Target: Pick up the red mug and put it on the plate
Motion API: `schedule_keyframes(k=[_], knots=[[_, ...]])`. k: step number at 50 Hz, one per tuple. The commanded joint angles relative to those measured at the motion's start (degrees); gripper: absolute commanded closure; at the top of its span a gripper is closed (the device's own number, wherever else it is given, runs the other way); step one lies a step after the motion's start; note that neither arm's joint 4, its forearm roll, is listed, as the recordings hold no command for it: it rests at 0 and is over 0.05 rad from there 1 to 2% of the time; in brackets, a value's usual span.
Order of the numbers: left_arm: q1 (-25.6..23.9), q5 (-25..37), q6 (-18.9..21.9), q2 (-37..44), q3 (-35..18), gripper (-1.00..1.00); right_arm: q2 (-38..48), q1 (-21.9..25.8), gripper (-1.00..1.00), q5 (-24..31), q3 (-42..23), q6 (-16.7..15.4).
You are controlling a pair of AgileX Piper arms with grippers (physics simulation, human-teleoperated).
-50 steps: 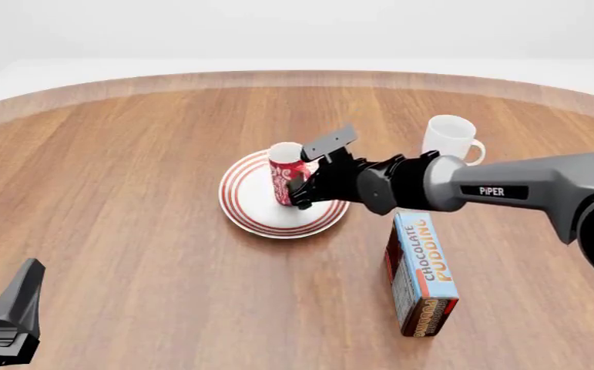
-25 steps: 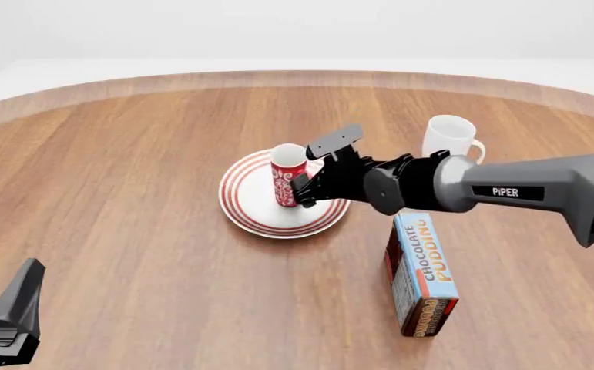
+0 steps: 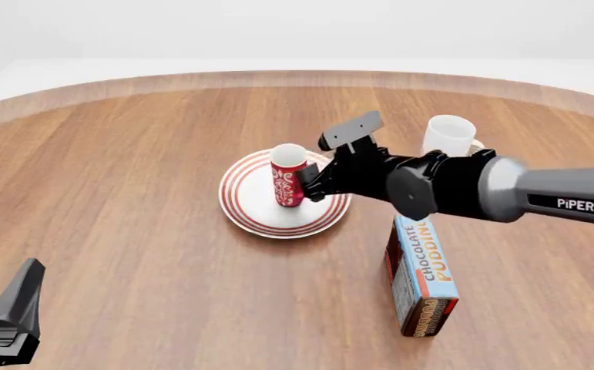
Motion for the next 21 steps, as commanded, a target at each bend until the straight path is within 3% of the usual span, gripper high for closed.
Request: schedule_keyframes(k=[1,21], knots=[[0.0,0.0,0.0,0.0,0.0,-1.00,-5.8,0.0,-1.00,0.1,3.9,-0.2],[0.0,0.0,0.0,0.0,0.0,-1.00,-15.9,0.0,-1.00,3.3,6.5,-1.8]])
